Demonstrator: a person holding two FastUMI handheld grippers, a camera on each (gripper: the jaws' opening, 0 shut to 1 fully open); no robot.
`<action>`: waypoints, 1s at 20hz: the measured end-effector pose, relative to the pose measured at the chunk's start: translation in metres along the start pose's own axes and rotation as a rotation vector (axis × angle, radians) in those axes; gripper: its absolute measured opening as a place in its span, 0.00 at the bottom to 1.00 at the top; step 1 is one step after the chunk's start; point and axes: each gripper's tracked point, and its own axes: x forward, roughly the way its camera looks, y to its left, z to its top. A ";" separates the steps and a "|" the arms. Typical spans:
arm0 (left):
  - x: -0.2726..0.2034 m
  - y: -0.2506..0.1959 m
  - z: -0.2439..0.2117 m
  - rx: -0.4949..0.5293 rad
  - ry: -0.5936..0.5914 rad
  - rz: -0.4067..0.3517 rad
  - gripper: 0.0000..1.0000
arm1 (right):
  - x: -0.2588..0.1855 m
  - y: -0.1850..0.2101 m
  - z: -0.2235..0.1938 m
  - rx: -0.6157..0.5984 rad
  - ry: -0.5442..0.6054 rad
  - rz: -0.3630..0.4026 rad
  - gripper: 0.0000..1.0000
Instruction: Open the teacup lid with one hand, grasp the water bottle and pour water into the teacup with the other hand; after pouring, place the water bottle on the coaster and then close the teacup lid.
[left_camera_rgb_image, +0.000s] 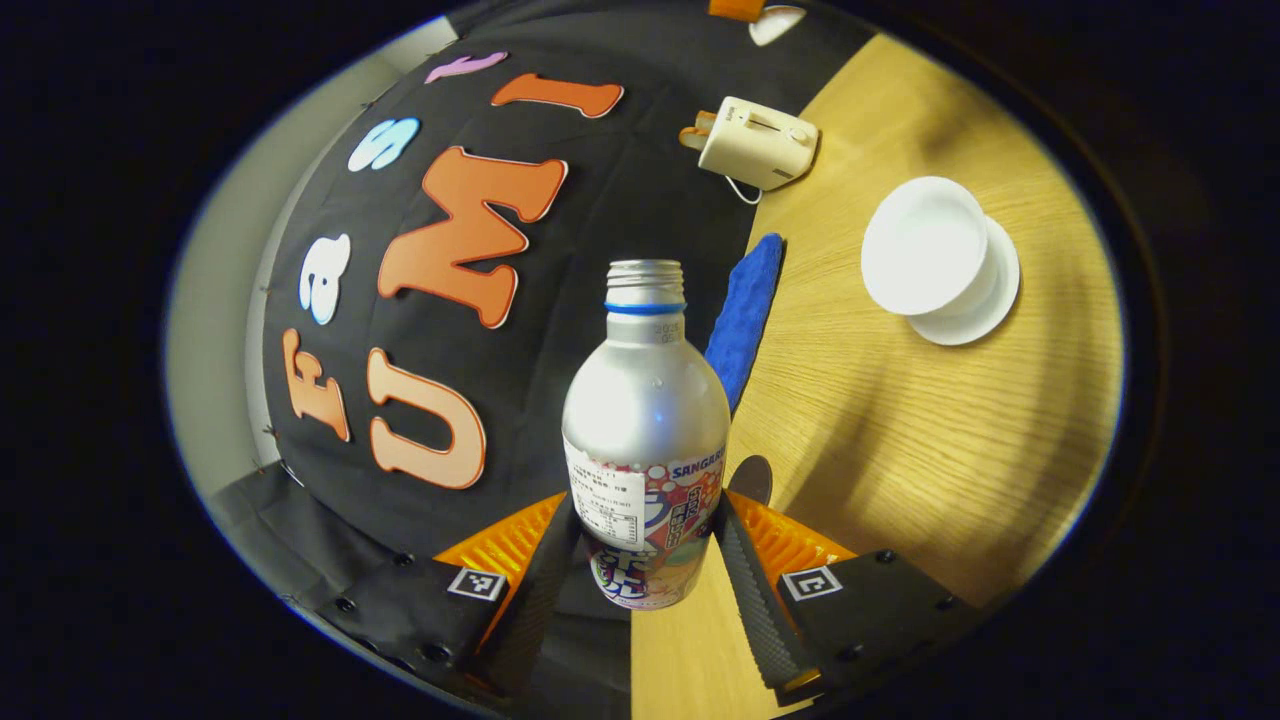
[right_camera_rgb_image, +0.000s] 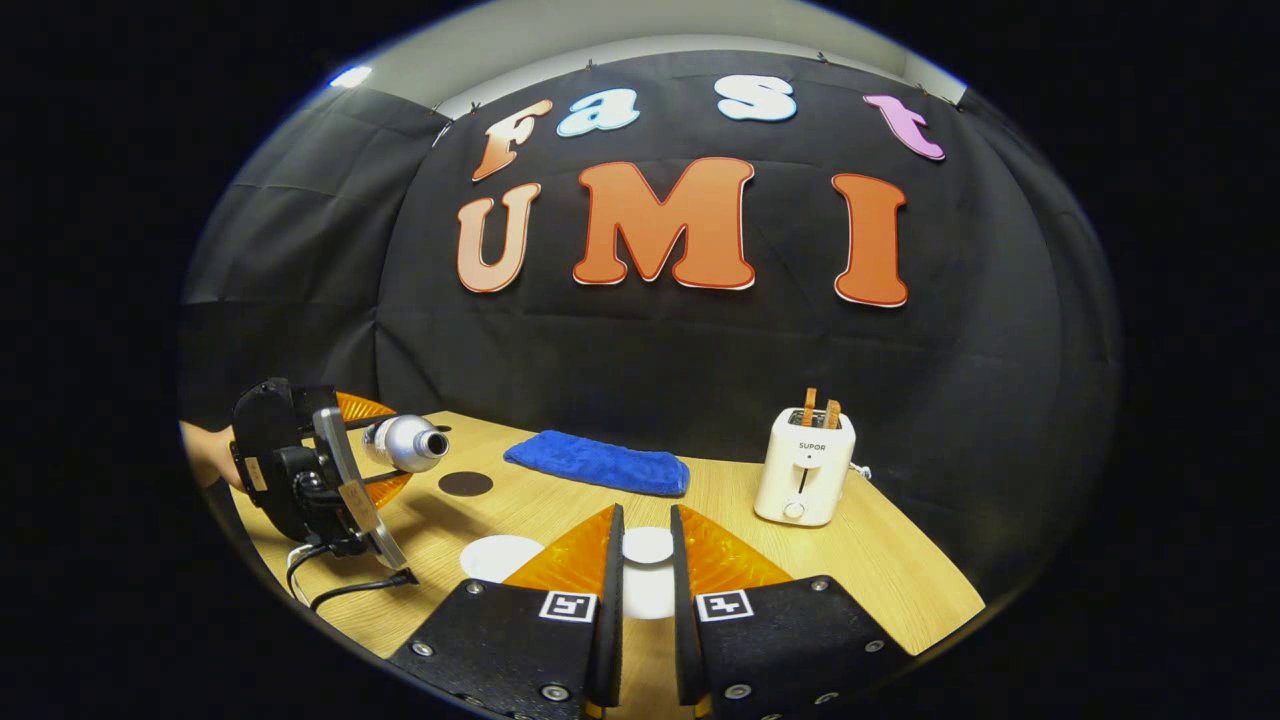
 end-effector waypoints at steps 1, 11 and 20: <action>0.001 0.000 0.002 0.025 -0.005 -0.001 0.82 | -0.001 -0.001 0.000 0.004 0.000 -0.001 0.22; 0.006 0.010 0.021 0.281 -0.064 0.020 0.87 | -0.007 -0.011 0.003 0.009 -0.011 -0.018 0.22; 0.008 0.015 0.045 0.461 -0.120 0.032 0.85 | -0.010 -0.014 0.003 0.000 -0.015 -0.023 0.22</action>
